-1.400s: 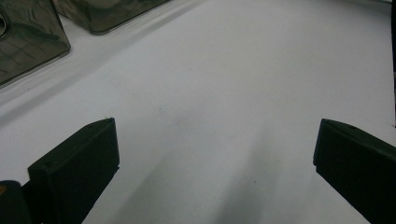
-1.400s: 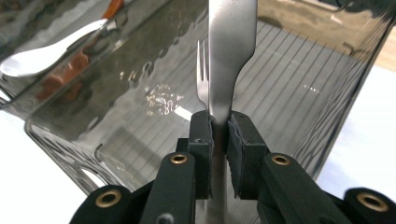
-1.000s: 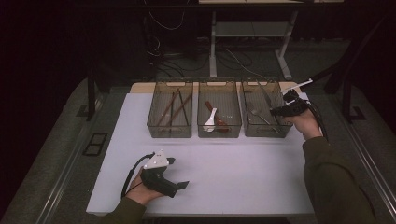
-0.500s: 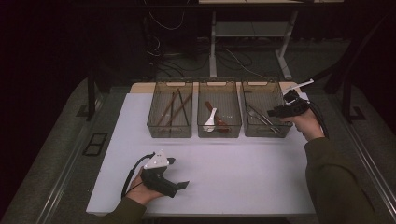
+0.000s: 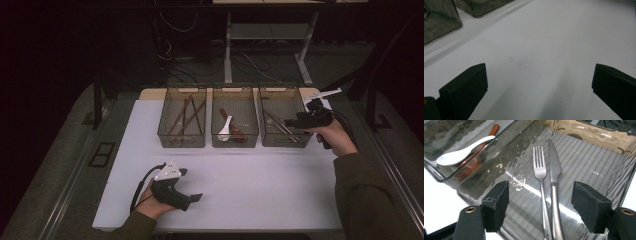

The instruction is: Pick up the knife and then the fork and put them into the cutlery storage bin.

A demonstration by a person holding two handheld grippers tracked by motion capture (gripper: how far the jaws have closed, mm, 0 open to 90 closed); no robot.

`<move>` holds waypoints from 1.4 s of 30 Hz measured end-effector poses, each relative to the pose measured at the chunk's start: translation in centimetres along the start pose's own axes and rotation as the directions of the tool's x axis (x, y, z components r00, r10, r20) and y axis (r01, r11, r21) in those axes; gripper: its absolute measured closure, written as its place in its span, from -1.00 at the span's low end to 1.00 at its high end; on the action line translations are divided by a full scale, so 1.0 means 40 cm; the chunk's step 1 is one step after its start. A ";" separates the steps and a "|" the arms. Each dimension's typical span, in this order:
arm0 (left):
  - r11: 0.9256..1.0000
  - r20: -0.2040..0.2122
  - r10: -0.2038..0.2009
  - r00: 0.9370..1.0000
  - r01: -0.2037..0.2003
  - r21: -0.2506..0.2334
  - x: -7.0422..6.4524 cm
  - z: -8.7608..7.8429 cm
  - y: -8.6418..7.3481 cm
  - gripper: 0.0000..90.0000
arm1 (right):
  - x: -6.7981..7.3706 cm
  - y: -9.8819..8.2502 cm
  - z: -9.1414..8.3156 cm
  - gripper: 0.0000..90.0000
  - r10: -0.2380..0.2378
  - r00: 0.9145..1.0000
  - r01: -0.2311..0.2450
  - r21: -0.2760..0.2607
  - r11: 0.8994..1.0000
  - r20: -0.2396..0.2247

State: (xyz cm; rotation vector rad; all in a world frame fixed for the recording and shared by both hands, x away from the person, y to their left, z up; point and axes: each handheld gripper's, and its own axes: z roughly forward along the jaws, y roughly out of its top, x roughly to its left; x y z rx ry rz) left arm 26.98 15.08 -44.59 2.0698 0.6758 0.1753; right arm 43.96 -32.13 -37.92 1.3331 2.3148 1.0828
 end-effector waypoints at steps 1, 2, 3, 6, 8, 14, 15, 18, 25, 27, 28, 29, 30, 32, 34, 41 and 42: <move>1.000 0.000 -0.002 1.000 0.002 0.000 0.000 0.000 0.000 -1.00 | 0.005 -0.004 -0.003 -0.36 0.003 1.000 -0.003 -0.010 1.000 -0.006; 1.000 0.000 -0.003 1.000 0.003 -0.002 0.001 0.000 0.000 -1.00 | 0.009 -0.007 -0.007 -0.37 0.000 1.000 0.000 -0.016 1.000 -0.014; 1.000 0.000 -0.003 1.000 0.003 -0.002 0.001 0.000 -0.001 -1.00 | 0.014 -0.011 -0.010 -0.39 -0.007 1.000 0.007 -0.022 1.000 -0.018; 1.000 0.000 -0.004 1.000 0.004 0.001 0.003 0.001 -0.001 -1.00 | 0.031 -0.020 -0.021 -0.42 -0.027 0.999 0.025 -0.043 0.999 -0.041; 1.000 0.000 -0.006 1.000 0.006 0.003 0.003 0.002 -0.001 -1.00 | 0.042 -0.028 -0.027 -0.45 -0.039 0.997 0.036 -0.055 0.998 -0.059; 1.000 0.002 -0.006 1.000 0.006 0.002 0.002 0.002 -0.002 -1.00 | 0.073 -0.051 -0.039 -0.55 -0.080 0.992 0.073 -0.080 0.994 -0.093; 1.000 0.002 -0.005 1.000 0.005 0.001 0.002 0.002 -0.002 -1.00 | 0.077 -0.055 -0.041 -0.56 -0.088 0.991 0.079 -0.085 0.993 -0.100; 1.000 0.003 -0.006 1.000 0.006 0.000 0.000 0.001 -0.002 -1.00 | 0.096 -0.068 -0.050 -0.58 -0.107 0.988 0.096 -0.094 0.991 -0.116; 1.000 0.007 -0.002 1.000 0.002 0.000 -0.002 0.001 -0.002 -1.00 | 0.143 -0.107 -0.068 -0.60 -0.150 0.979 0.134 -0.115 0.984 -0.141; 1.000 0.006 -0.004 1.000 0.004 -0.001 -0.002 0.001 -0.002 -1.00 | 0.157 -0.120 -0.070 -0.62 -0.171 0.974 0.153 -0.125 0.980 -0.152; 1.000 0.006 -0.002 1.000 0.002 -0.002 -0.002 0.000 -0.002 -1.00 | 0.164 -0.125 -0.072 -0.61 -0.180 0.971 0.161 -0.123 0.979 -0.155; 1.000 0.005 -0.003 1.000 0.003 -0.002 -0.002 0.000 -0.002 -1.00 | 0.171 -0.131 -0.073 -0.62 -0.184 0.970 0.166 -0.123 0.978 -0.158; 1.000 0.005 -0.003 1.000 0.003 -0.002 -0.002 -0.001 -0.002 -1.00 | 0.176 -0.137 -0.075 -0.62 -0.187 0.969 0.167 -0.129 0.977 -0.161; 1.000 0.005 -0.004 1.000 0.004 -0.004 -0.002 -0.001 -0.002 -1.00 | 0.188 -0.150 -0.077 -0.62 -0.188 0.967 0.165 -0.138 0.977 -0.171; 1.000 0.006 -0.002 1.000 0.002 -0.005 -0.002 -0.002 -0.002 -1.00 | 0.197 -0.164 -0.080 -0.62 -0.183 0.967 0.158 -0.147 0.976 -0.176; 1.000 0.007 -0.001 1.000 0.001 -0.005 -0.003 -0.003 -0.002 -1.00 | 0.222 -0.216 -0.084 -0.62 -0.192 0.962 0.164 -0.151 0.975 -0.194; 1.000 0.007 -0.001 1.000 0.001 -0.005 -0.003 -0.003 -0.002 -1.00 | 0.226 -0.224 -0.083 -0.62 -0.197 0.960 0.168 -0.156 0.973 -0.197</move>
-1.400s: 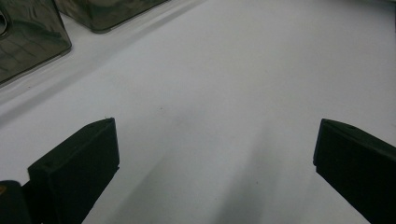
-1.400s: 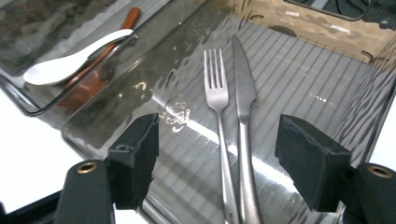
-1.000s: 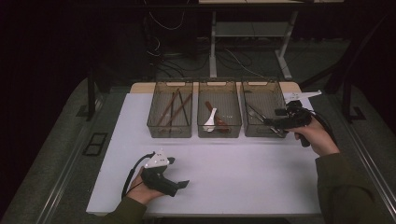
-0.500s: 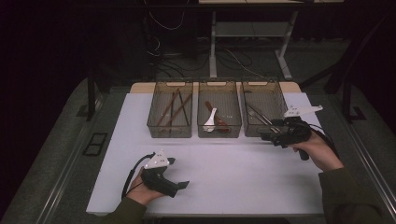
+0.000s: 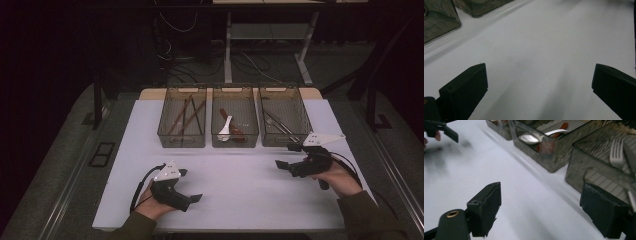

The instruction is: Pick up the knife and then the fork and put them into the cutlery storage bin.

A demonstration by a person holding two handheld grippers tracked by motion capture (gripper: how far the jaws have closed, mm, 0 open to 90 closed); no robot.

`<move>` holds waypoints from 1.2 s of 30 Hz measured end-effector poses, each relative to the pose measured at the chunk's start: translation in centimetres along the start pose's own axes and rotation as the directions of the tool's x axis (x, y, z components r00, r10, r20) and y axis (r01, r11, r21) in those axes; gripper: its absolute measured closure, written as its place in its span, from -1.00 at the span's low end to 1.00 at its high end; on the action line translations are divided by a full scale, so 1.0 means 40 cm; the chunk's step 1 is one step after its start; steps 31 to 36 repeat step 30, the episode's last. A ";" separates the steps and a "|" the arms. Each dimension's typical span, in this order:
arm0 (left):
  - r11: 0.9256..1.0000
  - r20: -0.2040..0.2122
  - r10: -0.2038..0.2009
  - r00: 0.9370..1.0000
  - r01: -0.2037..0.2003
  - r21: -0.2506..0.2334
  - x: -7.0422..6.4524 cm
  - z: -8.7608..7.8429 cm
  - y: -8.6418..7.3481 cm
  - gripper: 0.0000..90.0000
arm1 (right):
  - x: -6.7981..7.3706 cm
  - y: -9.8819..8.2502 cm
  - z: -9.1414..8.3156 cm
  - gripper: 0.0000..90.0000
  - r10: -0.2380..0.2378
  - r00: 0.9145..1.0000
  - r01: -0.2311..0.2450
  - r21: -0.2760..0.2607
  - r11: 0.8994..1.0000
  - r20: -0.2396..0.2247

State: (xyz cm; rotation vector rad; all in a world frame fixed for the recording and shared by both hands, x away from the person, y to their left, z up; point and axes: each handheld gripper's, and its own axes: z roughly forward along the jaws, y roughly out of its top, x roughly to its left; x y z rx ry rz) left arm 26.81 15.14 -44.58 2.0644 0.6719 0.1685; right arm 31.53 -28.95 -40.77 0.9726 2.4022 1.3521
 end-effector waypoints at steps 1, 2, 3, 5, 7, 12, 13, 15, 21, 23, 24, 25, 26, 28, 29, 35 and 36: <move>1.000 0.000 0.001 1.000 -0.001 0.001 0.000 0.000 0.000 -1.00 | 0.003 -0.004 0.000 -0.62 -0.005 1.000 0.005 -0.001 1.000 -0.002; 1.000 0.000 0.000 1.000 0.000 0.000 0.000 0.000 0.000 -1.00 | 0.008 -0.010 0.000 -0.62 -0.007 1.000 0.007 0.001 1.000 -0.005; 1.000 0.001 0.001 1.000 -0.001 0.000 0.000 -0.001 0.000 -1.00 | 0.013 -0.016 0.001 -0.62 -0.010 1.000 0.010 -0.001 1.000 -0.007; 1.000 0.000 0.001 1.000 -0.001 -0.001 -0.001 -0.001 0.000 -1.00 | 0.022 -0.027 0.002 -0.62 -0.019 1.000 0.019 0.002 1.000 -0.021; 1.000 0.001 0.000 1.000 0.000 -0.003 -0.001 -0.002 0.000 -1.00 | 0.030 -0.036 0.002 -0.62 -0.023 0.999 0.023 0.011 1.000 -0.024; 1.000 0.002 -0.001 1.000 0.001 -0.003 -0.002 -0.002 0.000 -1.00 | 0.048 -0.062 0.002 -0.62 -0.034 0.999 0.034 0.015 0.999 -0.033; 1.000 0.002 0.002 1.000 -0.002 -0.001 -0.002 -0.002 0.000 -1.00 | 0.052 -0.068 0.003 -0.62 -0.031 0.999 0.031 0.014 0.999 -0.036; 1.000 0.002 0.002 1.000 -0.002 0.000 -0.003 -0.002 0.000 -1.00 | 0.058 -0.080 0.005 -0.62 -0.033 0.999 0.034 0.015 0.999 -0.041; 1.000 0.003 0.002 1.000 -0.002 0.000 -0.003 -0.003 -0.001 -1.00 | 0.075 -0.111 0.005 -0.62 -0.039 0.999 0.039 0.013 0.999 -0.038; 1.000 0.003 0.003 1.000 -0.003 0.000 -0.003 -0.003 -0.001 -1.00 | 0.077 -0.120 0.006 -0.62 -0.041 0.998 0.042 0.016 0.999 -0.039; 1.000 0.003 0.003 1.000 -0.003 0.000 -0.003 -0.003 -0.001 -1.00 | 0.079 -0.123 0.006 -0.62 -0.040 0.998 0.041 0.019 0.999 -0.041; 1.000 0.003 0.003 1.000 -0.003 0.001 -0.003 -0.004 -0.001 -1.00 | 0.080 -0.125 0.007 -0.62 -0.037 0.999 0.038 0.022 0.999 -0.039; 1.000 0.003 0.003 1.000 -0.003 0.001 -0.003 -0.004 -0.001 -1.00 | 0.081 -0.127 0.007 -0.62 -0.039 0.998 0.040 0.024 0.999 -0.040; 1.000 0.003 0.004 1.000 -0.004 0.001 -0.003 -0.004 -0.001 -1.00 | 0.082 -0.127 0.008 -0.62 -0.040 0.998 0.041 0.024 0.999 -0.041; 1.000 0.003 0.004 1.000 -0.004 0.001 -0.003 -0.004 -0.001 -1.00 | 0.082 -0.127 0.008 -0.62 -0.043 0.998 0.044 0.021 0.999 -0.041; 1.000 0.003 0.004 1.000 -0.004 0.001 -0.003 -0.003 -0.001 -1.00 | 0.082 -0.126 0.008 -0.62 -0.043 0.998 0.043 0.019 0.999 -0.038; 1.000 0.003 0.004 1.000 -0.004 0.001 -0.003 -0.003 -0.001 -1.00 | 0.082 -0.126 0.008 -0.62 -0.043 0.998 0.043 0.019 0.999 -0.038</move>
